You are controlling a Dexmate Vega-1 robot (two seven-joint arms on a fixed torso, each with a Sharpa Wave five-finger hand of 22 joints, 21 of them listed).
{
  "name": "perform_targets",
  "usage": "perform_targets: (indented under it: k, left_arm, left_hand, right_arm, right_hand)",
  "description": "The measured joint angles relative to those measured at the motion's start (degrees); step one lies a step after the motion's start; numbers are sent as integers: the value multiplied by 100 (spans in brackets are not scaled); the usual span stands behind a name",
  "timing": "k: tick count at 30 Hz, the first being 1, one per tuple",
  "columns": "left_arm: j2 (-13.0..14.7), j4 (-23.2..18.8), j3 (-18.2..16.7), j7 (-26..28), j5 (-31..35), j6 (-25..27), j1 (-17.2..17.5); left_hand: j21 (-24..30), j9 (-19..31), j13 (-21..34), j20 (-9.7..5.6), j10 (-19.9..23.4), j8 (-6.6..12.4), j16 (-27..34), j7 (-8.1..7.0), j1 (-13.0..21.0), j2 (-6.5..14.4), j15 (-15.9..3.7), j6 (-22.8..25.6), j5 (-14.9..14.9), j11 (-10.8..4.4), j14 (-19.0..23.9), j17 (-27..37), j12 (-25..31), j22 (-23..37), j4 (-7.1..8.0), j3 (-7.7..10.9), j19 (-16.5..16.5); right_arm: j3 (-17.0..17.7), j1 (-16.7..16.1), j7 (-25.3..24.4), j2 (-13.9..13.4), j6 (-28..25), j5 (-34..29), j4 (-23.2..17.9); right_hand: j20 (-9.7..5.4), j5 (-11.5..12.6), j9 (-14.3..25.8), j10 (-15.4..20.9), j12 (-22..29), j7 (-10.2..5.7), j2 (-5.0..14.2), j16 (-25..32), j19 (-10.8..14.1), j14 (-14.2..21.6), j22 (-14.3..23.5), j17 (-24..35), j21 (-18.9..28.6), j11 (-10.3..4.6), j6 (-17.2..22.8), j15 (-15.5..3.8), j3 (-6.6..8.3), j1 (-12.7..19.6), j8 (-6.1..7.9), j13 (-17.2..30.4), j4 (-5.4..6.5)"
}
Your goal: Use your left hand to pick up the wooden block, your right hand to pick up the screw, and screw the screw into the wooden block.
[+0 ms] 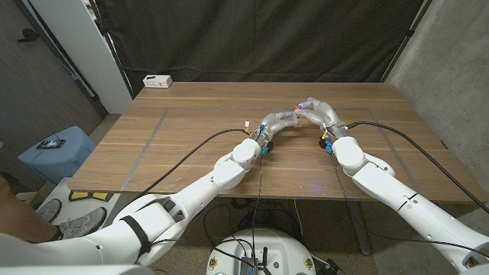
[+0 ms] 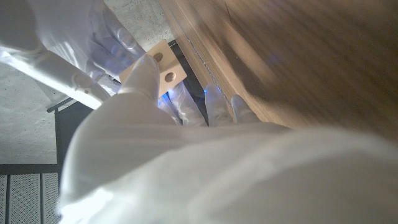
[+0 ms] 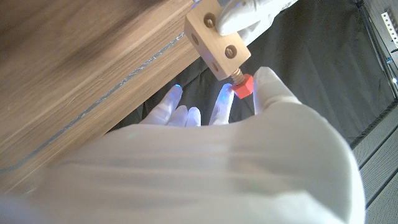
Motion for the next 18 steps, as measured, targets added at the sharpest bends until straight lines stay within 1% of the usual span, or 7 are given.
perform_targets:
  k: [3, 6, 10, 12, 16, 17, 18]
  left_arm:
    - [11, -35, 2, 4, 6, 10, 15]
    - [32, -87, 7, 12, 14, 22, 35]
    - [52, -136, 11, 17, 20, 35, 56]
    - [63, -163, 13, 20, 26, 47, 66]
    - [83, -211, 16, 23, 40, 59, 84]
    - [88, -226, 16, 24, 47, 63, 89]
    - [93, -241, 17, 28, 52, 71, 94]
  left_hand:
    - [0, 1, 2, 0, -7, -3, 0, 0, 0, 0, 0, 0, 0, 6, 0, 0, 0, 0, 0, 0, 0]
    - [0, 1, 4, 0, -7, -5, 0, 0, 0, -1, 0, -1, 0, 6, 0, 0, 0, 0, -1, -1, 0]
    - [0, 1, 4, 0, -7, -10, 0, -1, -1, -1, 0, -1, -1, 6, 0, 0, -2, 0, -1, -1, 0]
    - [0, 1, 4, 0, -8, -16, 0, -1, -1, -2, 0, -1, -1, 6, 0, 0, -4, 0, -1, -1, 0]
    - [0, 0, 4, 0, -8, 3, 0, -3, -1, -2, 0, -3, -1, 7, 0, 0, -5, 0, -2, -2, 0]
    - [0, 0, 4, 0, -8, 3, 0, -9, -1, -2, 0, -11, -1, 7, 0, 0, -5, 0, -2, -2, 0]
    - [0, 0, 4, 0, -8, 3, 0, -9, -1, -2, 0, -11, -1, 7, 0, 0, -6, 0, -3, -3, 0]
  right_arm:
    - [9, -18, 16, -16, 8, 14, -22]
    - [23, -42, 35, -39, 17, 28, -49]
    - [37, -66, 59, -61, 29, 41, -81]
    - [46, -83, 76, -78, 33, 51, -103]
    - [52, -95, 101, -94, 43, 65, -122]
    - [59, -102, 116, -105, 43, 73, -134]
    - [64, -109, 116, -114, 43, 73, -147]
  right_hand:
    - [8, 0, -27, -61, 0, 55, -8, 0, -55, -38, 0, 0, 0, 20, -73, 17, 0, -54, -35, 0, 0]
    - [19, 0, -51, -92, 0, 97, -17, 0, -86, -79, 0, 0, 0, 51, -193, 58, 0, -79, -123, 0, 0]
    - [9, 0, -80, -184, 0, 117, -35, -7, -134, -130, 0, 0, 0, 81, -275, 68, -24, -139, -167, 0, 24]
    - [9, 0, -80, -228, 0, 168, -24, -34, -177, -161, 0, 0, 0, 83, -327, 99, -24, -189, -197, 0, 24]
    - [6, 0, -106, -287, 0, 186, -35, -34, -232, -232, 0, 1, 0, 123, -469, 110, -48, -261, -275, 0, 48]
    - [20, 0, -116, -308, 0, 195, -34, -34, -249, -257, 0, 1, 0, 101, -506, 134, -53, -308, -303, 0, 52]
    - [11, 0, -128, -341, 0, 191, -41, -34, -279, -284, 0, 1, 1, 132, -532, 161, -66, -327, -325, 0, 66]
